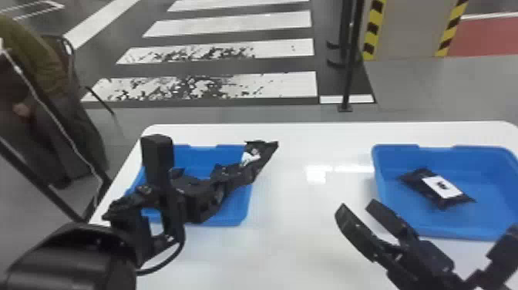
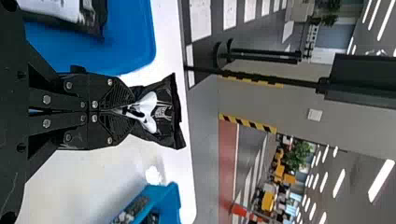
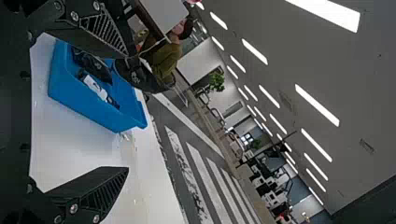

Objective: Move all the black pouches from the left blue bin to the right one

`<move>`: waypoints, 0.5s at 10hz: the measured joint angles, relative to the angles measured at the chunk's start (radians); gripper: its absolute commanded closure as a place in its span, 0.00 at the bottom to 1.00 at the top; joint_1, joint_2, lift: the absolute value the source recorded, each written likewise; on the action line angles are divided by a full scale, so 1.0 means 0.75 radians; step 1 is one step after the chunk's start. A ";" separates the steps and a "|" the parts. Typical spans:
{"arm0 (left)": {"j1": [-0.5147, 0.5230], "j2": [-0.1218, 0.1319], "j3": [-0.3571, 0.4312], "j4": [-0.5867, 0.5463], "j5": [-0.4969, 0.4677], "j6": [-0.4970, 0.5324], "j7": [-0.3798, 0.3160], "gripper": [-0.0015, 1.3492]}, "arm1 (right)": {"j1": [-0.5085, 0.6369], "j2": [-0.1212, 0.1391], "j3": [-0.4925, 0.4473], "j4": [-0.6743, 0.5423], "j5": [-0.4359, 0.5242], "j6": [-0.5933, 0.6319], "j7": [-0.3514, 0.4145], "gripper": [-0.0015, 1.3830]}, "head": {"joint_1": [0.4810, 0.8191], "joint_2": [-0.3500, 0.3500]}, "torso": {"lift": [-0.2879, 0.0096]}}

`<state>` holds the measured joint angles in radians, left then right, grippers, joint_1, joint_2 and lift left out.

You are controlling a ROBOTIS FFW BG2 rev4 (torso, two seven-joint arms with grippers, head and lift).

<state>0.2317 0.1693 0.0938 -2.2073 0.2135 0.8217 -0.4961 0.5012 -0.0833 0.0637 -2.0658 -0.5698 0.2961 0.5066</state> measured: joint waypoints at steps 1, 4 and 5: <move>0.013 0.002 -0.052 -0.011 0.044 -0.005 -0.003 0.89 | -0.025 -0.008 0.026 0.001 -0.032 0.020 0.002 0.12 | 0.63 0.66 | 0.50; 0.013 0.016 -0.199 -0.035 0.141 0.001 -0.005 0.89 | -0.151 -0.033 0.074 0.107 -0.061 0.030 0.003 0.12 | 0.63 0.56 | 0.50; 0.010 0.021 -0.240 -0.036 0.167 0.009 -0.005 0.89 | -0.195 -0.042 0.074 0.144 -0.059 0.024 0.002 0.12 | 0.63 0.52 | 0.50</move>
<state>0.2389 0.1848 -0.0861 -2.2345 0.3388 0.8282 -0.5000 0.3550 -0.1150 0.1195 -1.9575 -0.6139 0.3143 0.5078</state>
